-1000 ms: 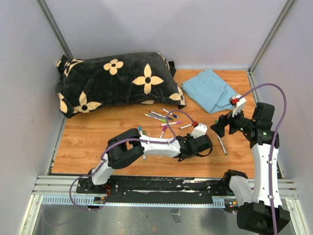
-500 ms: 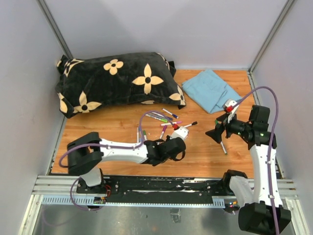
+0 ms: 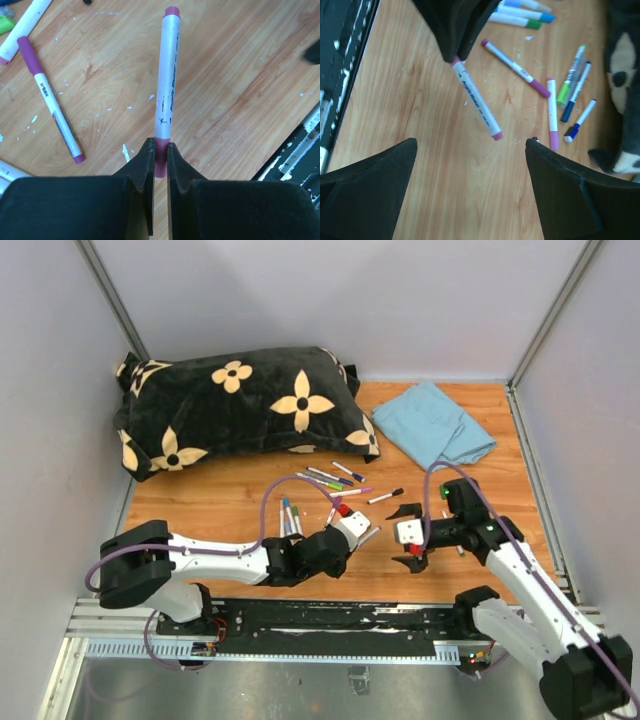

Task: Open the pen caps
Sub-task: Pick up the pen from the center of the board.

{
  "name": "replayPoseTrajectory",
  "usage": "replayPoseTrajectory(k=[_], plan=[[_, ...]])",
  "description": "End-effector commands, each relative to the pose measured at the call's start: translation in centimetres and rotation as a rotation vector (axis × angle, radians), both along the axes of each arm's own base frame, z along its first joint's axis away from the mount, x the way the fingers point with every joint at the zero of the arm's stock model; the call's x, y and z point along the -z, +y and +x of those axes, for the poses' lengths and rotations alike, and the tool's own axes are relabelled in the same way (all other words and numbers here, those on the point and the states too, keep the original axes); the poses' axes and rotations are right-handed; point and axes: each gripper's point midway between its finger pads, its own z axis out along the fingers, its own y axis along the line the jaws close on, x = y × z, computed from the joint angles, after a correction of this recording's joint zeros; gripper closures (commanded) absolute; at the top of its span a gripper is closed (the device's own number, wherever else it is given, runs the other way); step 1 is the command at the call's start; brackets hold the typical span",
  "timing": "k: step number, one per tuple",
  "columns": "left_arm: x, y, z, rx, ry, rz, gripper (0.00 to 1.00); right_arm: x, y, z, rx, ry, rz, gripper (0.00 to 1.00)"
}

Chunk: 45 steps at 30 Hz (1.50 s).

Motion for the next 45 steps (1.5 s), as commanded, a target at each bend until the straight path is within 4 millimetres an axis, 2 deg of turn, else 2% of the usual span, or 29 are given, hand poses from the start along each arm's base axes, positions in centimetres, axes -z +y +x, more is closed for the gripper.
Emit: replayPoseTrajectory(k=[1,6,14,19,26,38,41,43,45], plan=[[-1.3,-1.5,-0.6,0.080,-0.021,-0.066,1.00,2.6,0.6,2.3,-0.057,-0.176,-0.178,0.13],[-0.7,-2.2,-1.3,0.122,0.002,-0.067,1.00,4.1,1.2,3.0,-0.077,-0.236,-0.246,0.27],[-0.2,-3.4,-1.7,0.176,0.042,-0.070,1.00,5.6,1.4,2.0,-0.154,-0.327,-0.275,0.36],[-0.6,-3.9,-2.0,0.211,0.070,-0.121,1.00,6.3,1.5,1.6,-0.185,-0.345,-0.296,0.43],[-0.7,-3.9,-1.9,0.223,0.098,-0.157,1.00,7.2,1.6,0.7,-0.240,-0.350,-0.310,0.52],[-1.0,-3.8,-1.1,0.170,0.107,-0.198,0.99,7.1,1.6,-0.1,-0.261,-0.356,-0.307,0.95],[-1.4,-3.1,-0.7,0.109,0.108,-0.236,0.83,6.6,1.4,0.0,-0.238,-0.355,-0.304,0.99],[-2.2,-2.8,-0.6,0.077,0.116,-0.291,0.67,6.0,1.2,0.0,-0.222,-0.346,-0.293,0.99],[-3.8,-2.5,-0.8,0.069,0.116,-0.373,0.57,5.4,1.0,-0.2,-0.207,-0.330,-0.279,0.99]])
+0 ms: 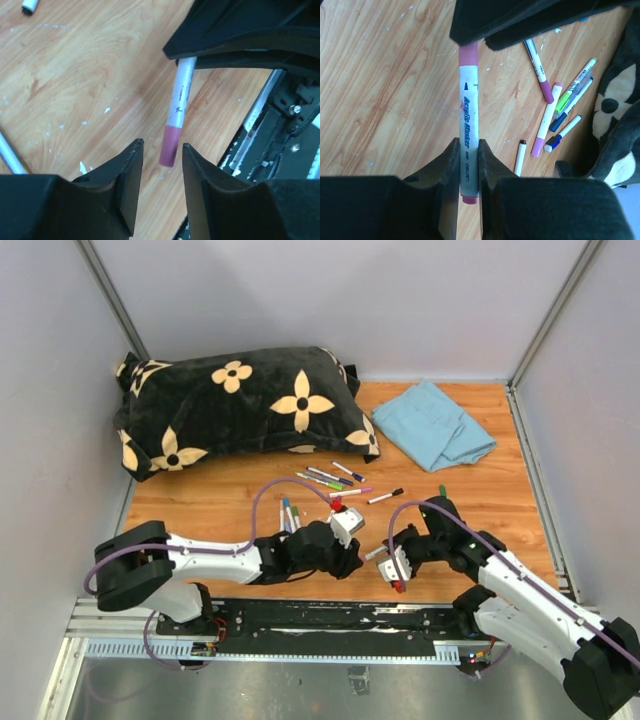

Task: Open the pen caps
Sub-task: Pick up the pen from the center of the board.

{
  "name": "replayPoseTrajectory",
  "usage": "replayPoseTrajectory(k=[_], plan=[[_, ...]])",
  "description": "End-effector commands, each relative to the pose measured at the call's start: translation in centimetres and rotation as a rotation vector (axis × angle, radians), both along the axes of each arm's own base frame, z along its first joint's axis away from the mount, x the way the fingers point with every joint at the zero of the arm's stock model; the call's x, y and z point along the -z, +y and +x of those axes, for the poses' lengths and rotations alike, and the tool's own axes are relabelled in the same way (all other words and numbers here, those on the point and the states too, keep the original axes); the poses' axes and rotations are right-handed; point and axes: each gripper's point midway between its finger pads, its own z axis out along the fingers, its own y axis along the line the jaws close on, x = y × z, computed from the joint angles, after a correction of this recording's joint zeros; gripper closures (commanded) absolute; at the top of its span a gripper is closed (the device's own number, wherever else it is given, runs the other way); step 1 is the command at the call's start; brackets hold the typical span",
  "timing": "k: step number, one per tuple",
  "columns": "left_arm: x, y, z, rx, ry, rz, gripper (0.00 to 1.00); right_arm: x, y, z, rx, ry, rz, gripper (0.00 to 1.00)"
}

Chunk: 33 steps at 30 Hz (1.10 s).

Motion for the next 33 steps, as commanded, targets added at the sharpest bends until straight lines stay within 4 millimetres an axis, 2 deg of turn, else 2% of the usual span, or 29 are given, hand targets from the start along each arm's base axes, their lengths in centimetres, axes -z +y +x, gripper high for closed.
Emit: replayPoseTrajectory(k=[1,6,10,11,14,16,19,24,28,30,33], plan=[[-3.7,0.5,0.4,-0.080,0.009,-0.192,0.53,-1.3,-0.3,-0.8,0.027,0.050,0.032,0.99],[-8.3,2.8,-0.2,-0.132,0.002,-0.459,0.30,-3.2,-1.0,-1.3,0.107,0.142,0.070,0.99],[-12.5,5.6,-1.4,-0.124,-0.013,-0.724,0.20,-5.0,-1.1,-1.2,0.171,0.190,0.127,0.99],[-13.1,6.4,-1.6,-0.130,-0.020,-0.774,0.15,-5.5,-1.0,-1.1,0.187,0.199,0.140,0.99],[-14.9,8.8,-1.9,-0.154,-0.035,-0.915,0.08,-7.0,-0.9,-0.7,0.267,0.258,0.182,0.99],[-15.8,10.2,-1.9,-0.177,-0.051,-0.980,0.07,-7.9,-0.7,-0.3,0.320,0.304,0.211,0.99],[-16.7,11.2,-1.6,-0.209,-0.061,-1.028,0.02,-9.7,-0.3,0.1,0.390,0.370,0.254,0.99],[-18.3,12.0,-1.1,-0.238,-0.100,-1.088,0.01,-11.9,0.0,0.9,0.541,0.515,0.293,0.99],[-19.2,12.1,-0.9,-0.246,-0.104,-1.144,0.01,-13.6,0.4,0.9,0.550,0.658,0.401,0.99],[-20.0,12.2,-1.1,-0.237,-0.100,-1.197,0.01,-13.8,0.0,1.3,0.569,0.710,0.464,0.99],[-20.6,12.0,-1.3,-0.212,-0.104,-1.236,0.01,-13.5,-0.4,1.6,0.598,0.698,0.479,0.99]])
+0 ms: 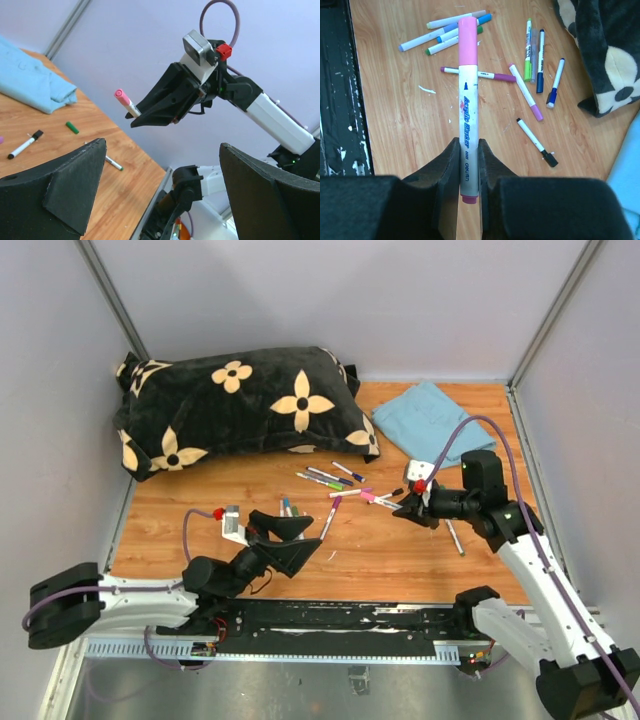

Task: Open the pen caps
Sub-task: Pick up the pen from the center of the board.

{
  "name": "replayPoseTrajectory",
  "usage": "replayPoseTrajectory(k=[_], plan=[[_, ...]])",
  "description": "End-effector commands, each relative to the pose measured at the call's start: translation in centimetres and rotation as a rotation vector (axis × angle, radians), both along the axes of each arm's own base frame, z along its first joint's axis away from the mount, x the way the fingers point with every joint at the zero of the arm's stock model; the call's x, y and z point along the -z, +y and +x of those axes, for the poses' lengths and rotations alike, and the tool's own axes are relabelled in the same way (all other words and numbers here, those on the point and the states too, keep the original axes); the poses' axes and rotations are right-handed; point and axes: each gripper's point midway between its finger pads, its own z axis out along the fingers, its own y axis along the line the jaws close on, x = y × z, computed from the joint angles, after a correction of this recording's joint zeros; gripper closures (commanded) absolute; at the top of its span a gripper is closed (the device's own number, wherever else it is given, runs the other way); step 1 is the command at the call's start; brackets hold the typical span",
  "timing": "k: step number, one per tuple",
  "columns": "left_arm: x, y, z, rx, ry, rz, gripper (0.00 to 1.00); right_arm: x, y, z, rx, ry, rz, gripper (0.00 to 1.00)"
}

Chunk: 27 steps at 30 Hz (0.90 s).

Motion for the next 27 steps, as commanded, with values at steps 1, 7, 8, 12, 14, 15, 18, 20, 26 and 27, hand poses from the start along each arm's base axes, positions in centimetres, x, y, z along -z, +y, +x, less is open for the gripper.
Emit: replayPoseTrajectory(k=[1,7,8,12,14,15,18,20,26,27], plan=[[-2.6,0.9,0.0,-0.007,-0.036,-0.145,0.01,-0.5,0.3,-1.0,0.020,0.087,0.101,0.98],[-3.1,-0.3,0.4,-0.008,-0.043,-0.172,0.02,-0.5,0.3,-1.1,0.023,0.084,0.112,0.97],[-3.0,-0.5,0.7,-0.013,-0.038,-0.169,0.02,-0.3,0.2,-1.1,0.025,0.088,0.111,0.97],[-2.8,-1.3,1.3,-0.037,-0.037,-0.147,0.02,-0.1,0.4,-1.1,0.024,0.102,0.119,0.96],[-2.7,-1.5,1.6,-0.047,-0.032,-0.142,0.02,0.0,0.4,-1.1,0.025,0.110,0.124,0.96],[-2.8,-1.6,1.7,-0.051,-0.029,-0.144,0.02,0.0,0.5,-1.1,0.023,0.114,0.128,0.96],[-3.0,-1.8,2.0,-0.062,-0.026,-0.149,0.03,0.2,0.7,-1.1,0.021,0.133,0.140,0.96],[-3.1,-1.9,2.2,-0.068,-0.023,-0.151,0.03,0.3,0.9,-1.1,0.019,0.145,0.148,0.96],[-3.0,-3.0,3.2,-0.093,-0.001,-0.147,0.03,0.5,1.1,-0.9,0.023,0.178,0.165,0.96],[-2.9,-3.2,3.4,-0.099,0.002,-0.144,0.03,0.5,1.2,-0.9,0.024,0.181,0.167,0.96]])
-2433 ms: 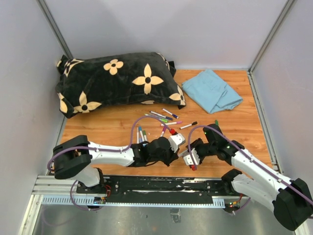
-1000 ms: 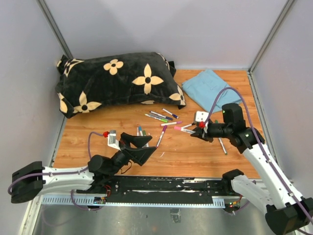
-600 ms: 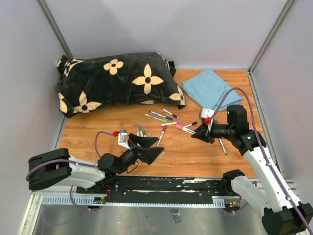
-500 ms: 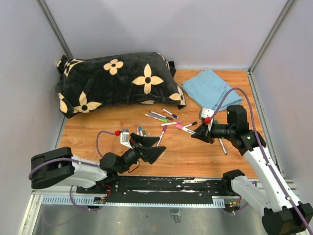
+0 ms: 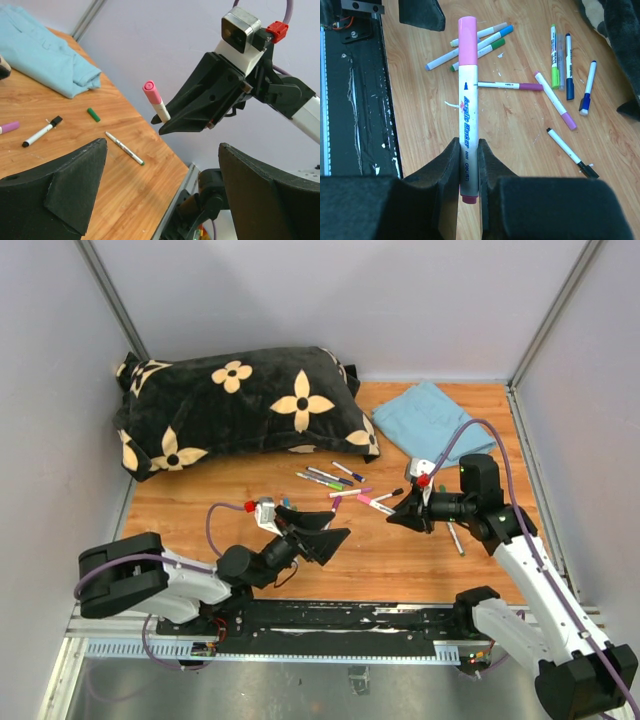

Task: Open the pen caps
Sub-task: Pick up the pen from the center of the board.

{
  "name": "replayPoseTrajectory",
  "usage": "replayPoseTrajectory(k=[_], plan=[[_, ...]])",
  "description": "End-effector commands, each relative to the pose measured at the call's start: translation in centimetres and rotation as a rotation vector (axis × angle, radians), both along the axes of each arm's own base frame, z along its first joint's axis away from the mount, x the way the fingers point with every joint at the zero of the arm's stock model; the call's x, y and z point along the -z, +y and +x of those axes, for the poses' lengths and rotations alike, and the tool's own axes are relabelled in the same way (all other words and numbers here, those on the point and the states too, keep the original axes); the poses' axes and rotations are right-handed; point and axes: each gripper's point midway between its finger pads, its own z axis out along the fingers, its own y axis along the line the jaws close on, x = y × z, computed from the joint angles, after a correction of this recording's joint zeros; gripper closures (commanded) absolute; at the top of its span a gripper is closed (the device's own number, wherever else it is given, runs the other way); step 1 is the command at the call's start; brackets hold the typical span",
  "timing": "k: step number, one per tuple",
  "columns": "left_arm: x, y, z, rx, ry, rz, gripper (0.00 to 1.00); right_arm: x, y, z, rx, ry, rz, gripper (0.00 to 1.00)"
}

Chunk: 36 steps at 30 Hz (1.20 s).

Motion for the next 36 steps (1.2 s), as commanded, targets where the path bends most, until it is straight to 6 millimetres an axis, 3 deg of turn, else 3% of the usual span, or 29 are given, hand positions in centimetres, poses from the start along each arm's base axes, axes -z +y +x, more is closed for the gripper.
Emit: replayPoseTrajectory(k=[1,13,22,27,36], plan=[[-5.9,1.4,0.7,-0.062,-0.075,-0.226,0.03,-0.2,0.3,0.0,0.001,0.027,0.038,0.96],[-5.2,-0.5,4.2,-0.196,0.017,-0.248,0.06,0.0,0.6,-0.4,-0.022,0.047,0.060,0.95],[-5.9,-2.2,5.3,-0.196,0.073,-0.323,0.29,0.2,0.7,-0.4,-0.026,0.049,0.058,0.95],[-5.9,-2.6,5.3,-0.182,0.081,-0.333,0.52,0.2,0.7,-0.5,-0.031,0.048,0.057,0.95],[-6.4,-3.0,5.1,-0.150,0.080,-0.352,0.61,1.0,0.9,-0.7,-0.048,0.040,0.031,0.94]])
